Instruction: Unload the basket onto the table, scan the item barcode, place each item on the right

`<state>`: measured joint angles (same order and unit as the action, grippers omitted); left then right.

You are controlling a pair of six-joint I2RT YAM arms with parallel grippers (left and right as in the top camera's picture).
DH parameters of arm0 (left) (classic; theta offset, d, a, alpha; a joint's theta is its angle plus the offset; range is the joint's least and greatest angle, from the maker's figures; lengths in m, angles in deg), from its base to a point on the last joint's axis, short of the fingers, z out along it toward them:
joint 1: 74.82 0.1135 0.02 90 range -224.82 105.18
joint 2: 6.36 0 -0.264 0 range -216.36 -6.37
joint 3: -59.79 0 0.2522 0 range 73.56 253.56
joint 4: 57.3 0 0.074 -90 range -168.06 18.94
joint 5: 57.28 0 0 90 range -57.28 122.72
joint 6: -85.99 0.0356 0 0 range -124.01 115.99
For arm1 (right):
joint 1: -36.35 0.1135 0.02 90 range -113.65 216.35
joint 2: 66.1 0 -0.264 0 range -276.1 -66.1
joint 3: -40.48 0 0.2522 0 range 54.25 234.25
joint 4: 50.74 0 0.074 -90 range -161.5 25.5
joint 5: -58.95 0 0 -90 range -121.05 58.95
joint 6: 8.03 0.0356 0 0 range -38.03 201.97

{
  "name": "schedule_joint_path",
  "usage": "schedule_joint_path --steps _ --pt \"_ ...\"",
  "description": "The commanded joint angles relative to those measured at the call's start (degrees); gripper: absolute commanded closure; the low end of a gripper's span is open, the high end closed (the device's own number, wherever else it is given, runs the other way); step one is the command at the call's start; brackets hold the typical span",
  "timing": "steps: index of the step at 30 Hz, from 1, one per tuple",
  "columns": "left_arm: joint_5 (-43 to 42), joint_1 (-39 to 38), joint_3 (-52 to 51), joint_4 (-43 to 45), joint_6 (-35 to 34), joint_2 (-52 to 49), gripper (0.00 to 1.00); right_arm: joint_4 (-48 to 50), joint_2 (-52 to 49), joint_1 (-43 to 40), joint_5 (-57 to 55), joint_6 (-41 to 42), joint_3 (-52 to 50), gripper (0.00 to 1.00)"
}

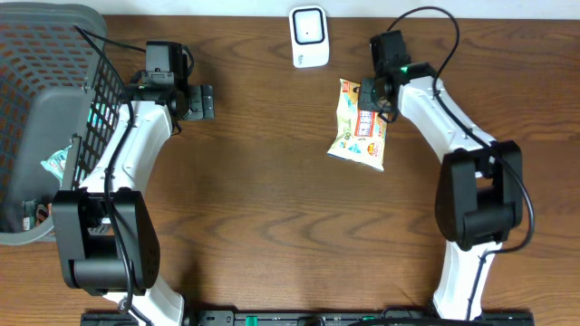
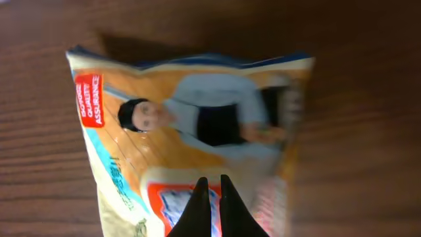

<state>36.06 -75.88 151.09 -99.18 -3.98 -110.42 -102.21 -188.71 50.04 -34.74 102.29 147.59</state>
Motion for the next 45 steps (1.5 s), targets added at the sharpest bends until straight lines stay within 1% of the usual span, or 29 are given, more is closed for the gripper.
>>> schedule_joint_path --steps 1,5,7,9,13,17,19,22,25,27,32,37,41,43,45 --pt "0.3 0.0 -0.1 -0.1 0.2 -0.1 0.02 0.8 -3.3 0.9 4.5 -1.9 -1.3 0.99" --pt "0.3 0.0 -0.1 -0.1 0.2 -0.1 0.02 0.7 -3.3 2.1 4.5 -1.9 -1.0 0.99" --pt "0.3 0.0 -0.1 -0.1 0.2 -0.1 0.02 -1.3 -2.4 2.2 6.9 -2.0 0.0 0.99" --pt "0.3 0.0 -0.1 -0.1 0.2 -0.1 0.02 -3.3 -0.6 2.1 9.6 -2.9 1.2 0.99" --pt "0.3 0.0 -0.1 -0.1 0.2 -0.1 0.02 -6.0 4.5 2.7 10.1 -4.4 2.4 0.99" --pt "0.3 0.0 -0.1 -0.1 0.2 -0.1 0.02 -12.7 8.3 2.9 9.9 -4.7 2.3 0.99" --pt "0.3 0.0 -0.1 -0.1 0.2 -0.1 0.03 -16.8 8.2 2.9 9.8 -4.7 2.2 0.99" --pt "0.3 0.0 -0.1 -0.1 0.2 -0.1 0.02 -19.4 7.4 3.2 9.7 -4.7 0.4 0.99" --pt "0.3 0.0 -0.1 -0.1 0.2 -0.1 0.02 -18.7 6.9 3.5 6.7 -3.1 -3.1 0.99" --pt "0.3 0.0 -0.1 -0.1 0.2 -0.1 0.02 -16.2 6.7 3.7 5.6 -2.1 -6.4 0.99" --pt "0.3 0.0 -0.1 -0.1 0.2 -0.1 0.02 -9.6 6.4 4.3 8.5 -2.1 -13.0 0.99" --pt "0.3 0.0 -0.1 -0.1 0.2 -0.1 0.02 -11.1 7.0 4.7 8.0 -1.5 -12.5 0.99" --pt "0.3 0.0 -0.1 -0.1 0.2 -0.1 0.02 -14.6 8.9 3.4 4.1 -1.7 -8.0 0.99" --pt "0.3 0.0 -0.1 -0.1 0.2 -0.1 0.02 -16.2 10.0 2.4 2.6 -2.3 -5.1 0.97" --pt "0.3 0.0 -0.1 -0.1 0.2 -0.1 0.02 -16.7 11.1 0.8 0.5 -2.8 -1.8 0.80"
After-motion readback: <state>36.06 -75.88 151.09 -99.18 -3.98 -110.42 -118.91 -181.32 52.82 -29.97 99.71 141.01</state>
